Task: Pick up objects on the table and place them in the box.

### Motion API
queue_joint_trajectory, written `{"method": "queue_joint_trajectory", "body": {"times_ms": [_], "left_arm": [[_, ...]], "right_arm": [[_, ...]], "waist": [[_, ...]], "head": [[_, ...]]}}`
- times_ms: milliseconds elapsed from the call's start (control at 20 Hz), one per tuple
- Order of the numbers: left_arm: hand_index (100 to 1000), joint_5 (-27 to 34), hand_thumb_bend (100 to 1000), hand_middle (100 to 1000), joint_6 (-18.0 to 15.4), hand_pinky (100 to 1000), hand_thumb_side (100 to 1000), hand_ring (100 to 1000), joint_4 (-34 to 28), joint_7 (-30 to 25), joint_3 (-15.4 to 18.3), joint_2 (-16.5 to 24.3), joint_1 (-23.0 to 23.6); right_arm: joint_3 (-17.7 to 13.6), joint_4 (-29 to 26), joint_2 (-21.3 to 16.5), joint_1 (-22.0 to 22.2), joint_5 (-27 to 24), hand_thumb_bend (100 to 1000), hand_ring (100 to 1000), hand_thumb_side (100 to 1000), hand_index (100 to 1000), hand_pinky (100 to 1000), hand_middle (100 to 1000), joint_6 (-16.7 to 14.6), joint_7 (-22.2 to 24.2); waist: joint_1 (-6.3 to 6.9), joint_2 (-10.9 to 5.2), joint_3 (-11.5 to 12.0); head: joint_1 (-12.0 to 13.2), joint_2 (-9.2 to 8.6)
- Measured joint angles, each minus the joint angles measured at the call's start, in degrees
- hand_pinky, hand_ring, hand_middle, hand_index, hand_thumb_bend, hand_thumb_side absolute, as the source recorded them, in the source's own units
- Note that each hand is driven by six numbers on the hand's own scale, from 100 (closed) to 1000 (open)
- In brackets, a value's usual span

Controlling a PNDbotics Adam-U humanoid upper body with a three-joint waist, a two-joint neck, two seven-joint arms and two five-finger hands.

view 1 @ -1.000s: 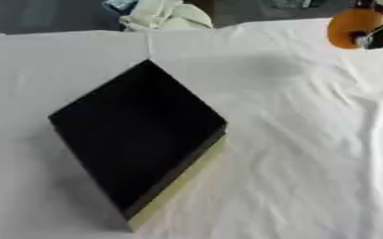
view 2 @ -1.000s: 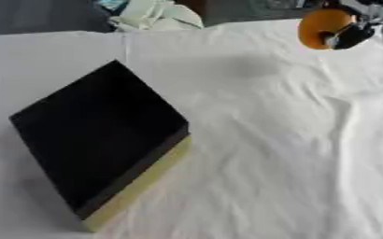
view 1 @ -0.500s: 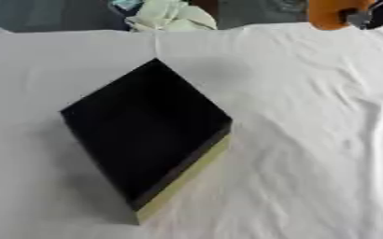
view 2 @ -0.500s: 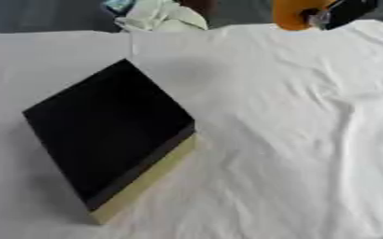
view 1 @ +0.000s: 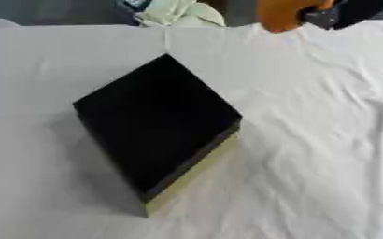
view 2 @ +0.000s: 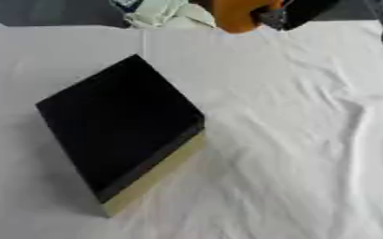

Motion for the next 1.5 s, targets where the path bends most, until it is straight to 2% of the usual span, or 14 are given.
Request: {"method": "queue_joint_trajectory", "body": {"times_ms": [450,800,1150,1500], "left_arm": [[502,0.0,128,623,0.2,438,658,487,-0.3,0.0,0.0,0.0,0.0],[501,0.0,126,623,0.5,437,662,486,-0.3,0.0,0.0,0.0,0.0],[499,0.0,125,622,0.5,436,666,485,-0.3,-0.1,0.0,-0.1,0.1],[499,0.0,125,622,0.6,436,668,485,-0.3,-0.2,0.0,-0.1,0.2]], "right_arm": [[4.9,-0.2,11.1,-2.3,5.0,100,505,100,671,465,508,0.8,-0.8],[7.1,3.0,18.9,-1.2,14.4,100,503,100,672,459,506,-0.3,-2.9],[7.2,10.2,24.1,1.5,21.3,100,504,100,670,452,505,-0.6,-6.5],[8.9,15.0,26.6,2.5,23.3,100,518,100,669,468,512,-2.7,-7.7]], "waist": [[-0.67,-0.23,0.2],[-0.73,-0.25,0.6],[-0.82,-0.21,0.7],[-0.82,-0.09,0.7]], "head": [[-0.2,0.02],[-0.6,0.02],[-0.8,0.01],[-0.9,0.01]]}}
